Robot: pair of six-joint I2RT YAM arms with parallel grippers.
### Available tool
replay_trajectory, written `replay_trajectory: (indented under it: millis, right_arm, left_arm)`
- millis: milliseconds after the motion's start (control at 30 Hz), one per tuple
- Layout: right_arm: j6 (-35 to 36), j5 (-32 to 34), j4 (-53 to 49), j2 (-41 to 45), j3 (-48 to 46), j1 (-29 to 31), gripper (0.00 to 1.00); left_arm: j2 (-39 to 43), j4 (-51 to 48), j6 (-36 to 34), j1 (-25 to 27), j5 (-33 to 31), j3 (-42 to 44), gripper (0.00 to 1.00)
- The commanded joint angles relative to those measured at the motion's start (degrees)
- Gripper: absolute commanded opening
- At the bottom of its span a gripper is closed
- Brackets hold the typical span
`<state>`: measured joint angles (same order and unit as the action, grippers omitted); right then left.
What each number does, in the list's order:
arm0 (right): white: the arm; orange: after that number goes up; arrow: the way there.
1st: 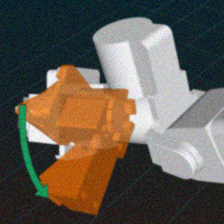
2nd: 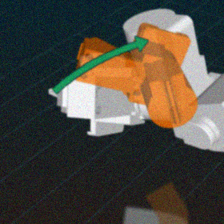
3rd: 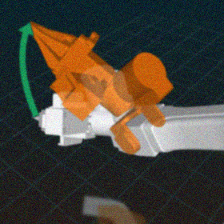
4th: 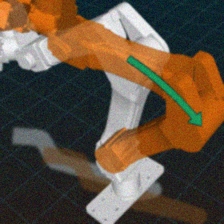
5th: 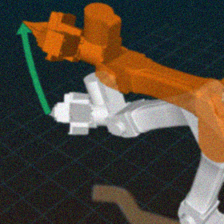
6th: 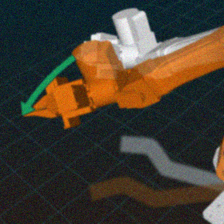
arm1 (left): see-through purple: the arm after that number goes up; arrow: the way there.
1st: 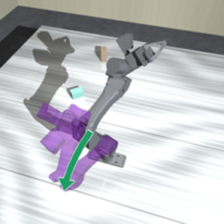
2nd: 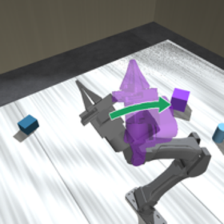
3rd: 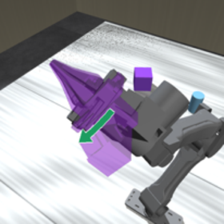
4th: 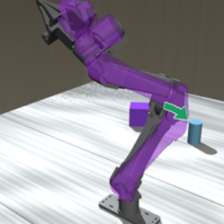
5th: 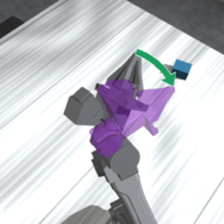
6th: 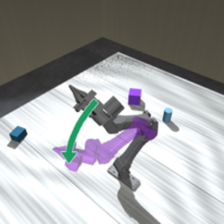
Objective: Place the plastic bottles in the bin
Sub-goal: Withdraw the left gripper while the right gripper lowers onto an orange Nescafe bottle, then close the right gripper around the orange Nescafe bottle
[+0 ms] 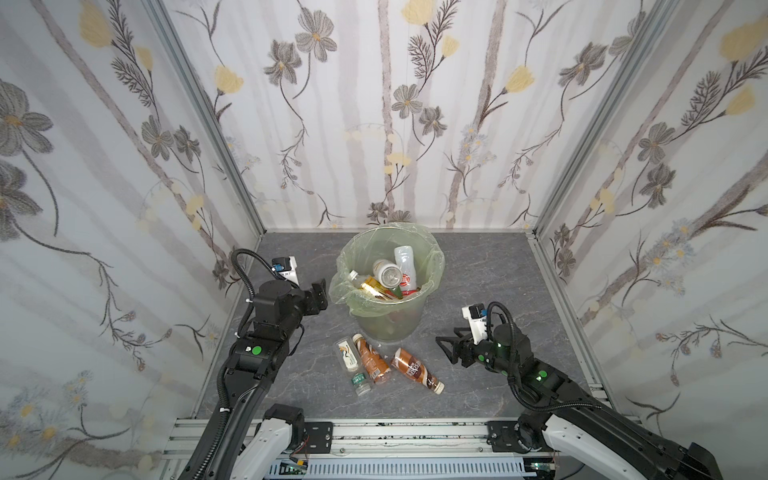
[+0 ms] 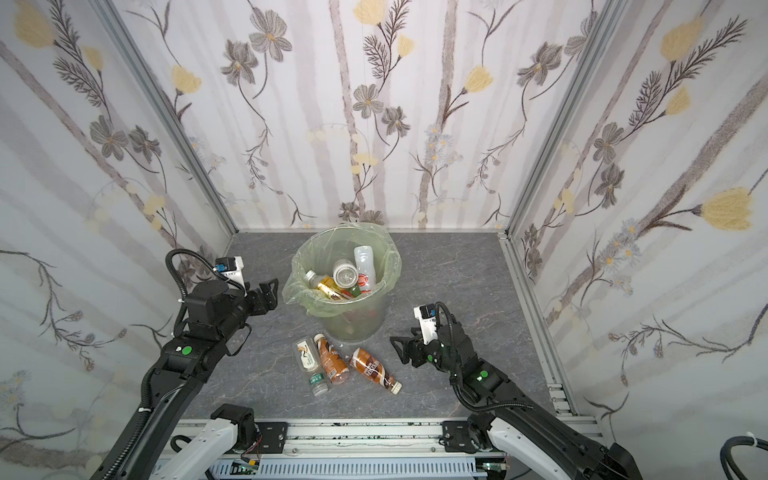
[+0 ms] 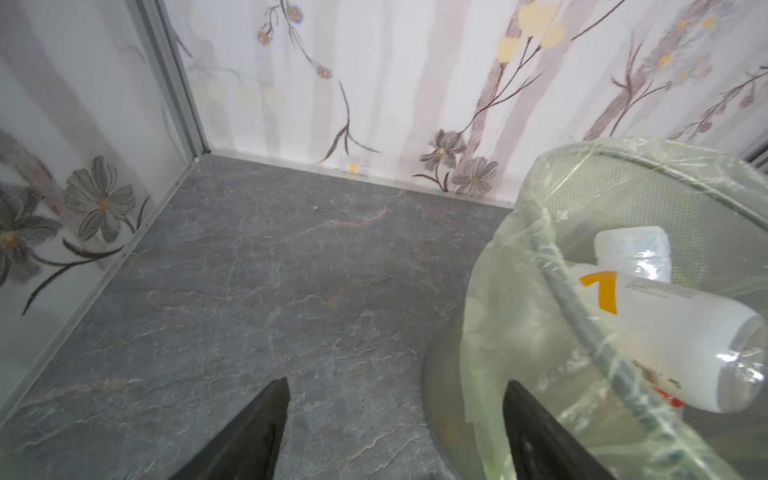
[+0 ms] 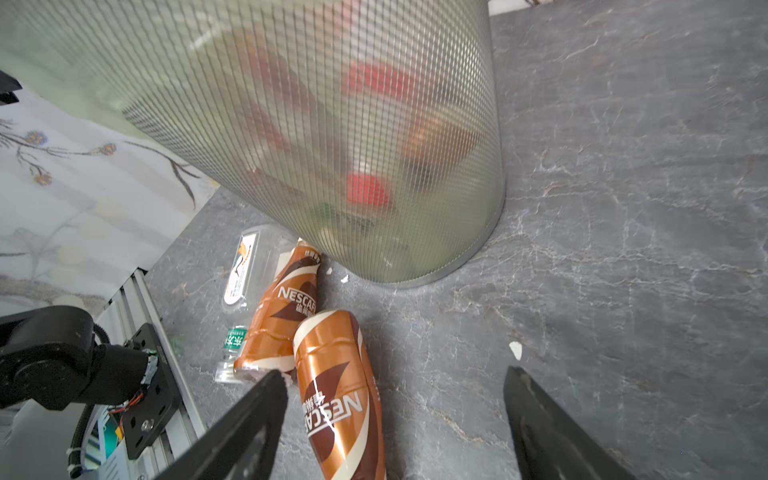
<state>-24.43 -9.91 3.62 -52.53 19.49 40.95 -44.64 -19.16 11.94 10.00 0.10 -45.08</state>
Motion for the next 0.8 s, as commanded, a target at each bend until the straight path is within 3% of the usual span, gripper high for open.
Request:
replay_trajectory:
  millis: [0,467,767]
  right_arm:
    - [-0.91,-0.11,1.54,-2.81,-0.15,1.95,0.84]
    - [-1.01,1.19,10.87,-23.05,1.30,14.58,0.86]
    - [-0.70,5.28,12.24,-32.75,4.73,18.45,0.85]
  left_arm:
    - [0.13,-0.24,0.35,-1.66,2.04,2.43,0.83]
    - [5.86,1.46,1.36,-4.15,3.11,10.43,0.89]
    - [6.45,1.63,1.41,-4.32,4.02,10.93,0.90]
